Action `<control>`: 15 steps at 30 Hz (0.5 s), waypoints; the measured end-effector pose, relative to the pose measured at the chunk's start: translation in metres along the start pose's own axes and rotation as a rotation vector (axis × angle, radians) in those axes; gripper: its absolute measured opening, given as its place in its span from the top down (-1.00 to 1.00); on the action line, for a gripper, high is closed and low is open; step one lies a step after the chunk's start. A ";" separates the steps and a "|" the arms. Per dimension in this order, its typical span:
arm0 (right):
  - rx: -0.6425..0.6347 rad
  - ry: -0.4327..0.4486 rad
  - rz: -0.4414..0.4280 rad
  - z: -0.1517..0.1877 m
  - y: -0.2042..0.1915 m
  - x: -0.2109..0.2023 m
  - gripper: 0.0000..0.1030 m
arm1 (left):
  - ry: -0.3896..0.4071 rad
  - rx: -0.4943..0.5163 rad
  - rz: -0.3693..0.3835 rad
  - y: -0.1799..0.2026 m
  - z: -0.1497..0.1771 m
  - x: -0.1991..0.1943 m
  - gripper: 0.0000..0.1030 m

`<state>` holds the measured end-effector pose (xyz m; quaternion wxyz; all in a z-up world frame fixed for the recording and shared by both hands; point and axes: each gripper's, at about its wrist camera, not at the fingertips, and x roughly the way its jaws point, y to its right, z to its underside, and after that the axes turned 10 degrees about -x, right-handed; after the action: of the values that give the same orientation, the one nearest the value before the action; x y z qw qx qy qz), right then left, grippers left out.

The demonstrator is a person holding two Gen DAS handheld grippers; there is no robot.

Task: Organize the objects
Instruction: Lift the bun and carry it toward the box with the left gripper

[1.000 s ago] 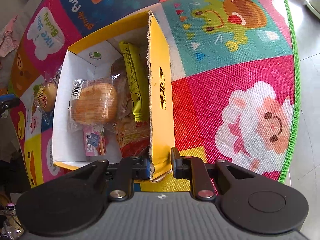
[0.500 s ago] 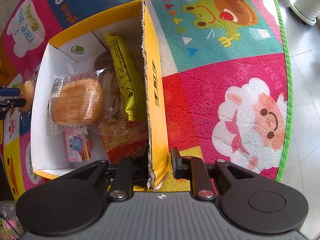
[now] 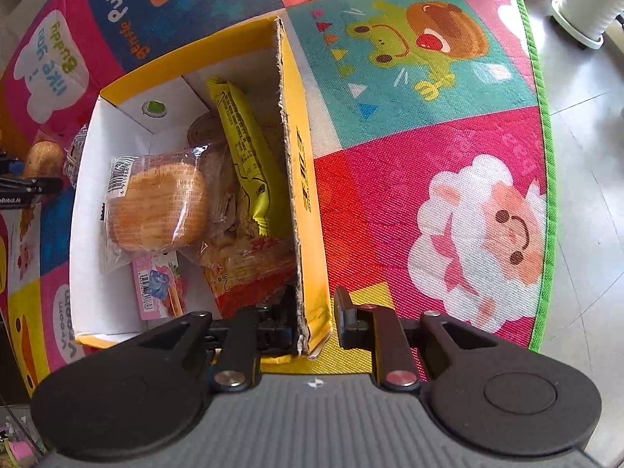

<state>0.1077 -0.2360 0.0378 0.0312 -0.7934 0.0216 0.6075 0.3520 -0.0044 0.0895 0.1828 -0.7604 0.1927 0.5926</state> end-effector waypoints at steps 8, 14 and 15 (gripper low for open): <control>-0.048 -0.056 -0.028 -0.011 0.005 0.005 0.66 | -0.069 -0.093 0.159 0.043 0.052 -0.062 0.22; -0.112 -0.070 -0.073 -0.016 0.007 0.003 0.66 | -0.174 -0.078 0.215 0.122 0.105 -0.087 0.22; -0.118 -0.071 -0.085 -0.017 0.007 0.002 0.66 | -0.191 -0.082 0.216 0.130 0.110 -0.089 0.22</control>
<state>0.1242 -0.2442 0.0397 0.0106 -0.7719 -0.0491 0.6338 0.1741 -0.0536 0.1441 0.1045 -0.6821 0.2308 0.6860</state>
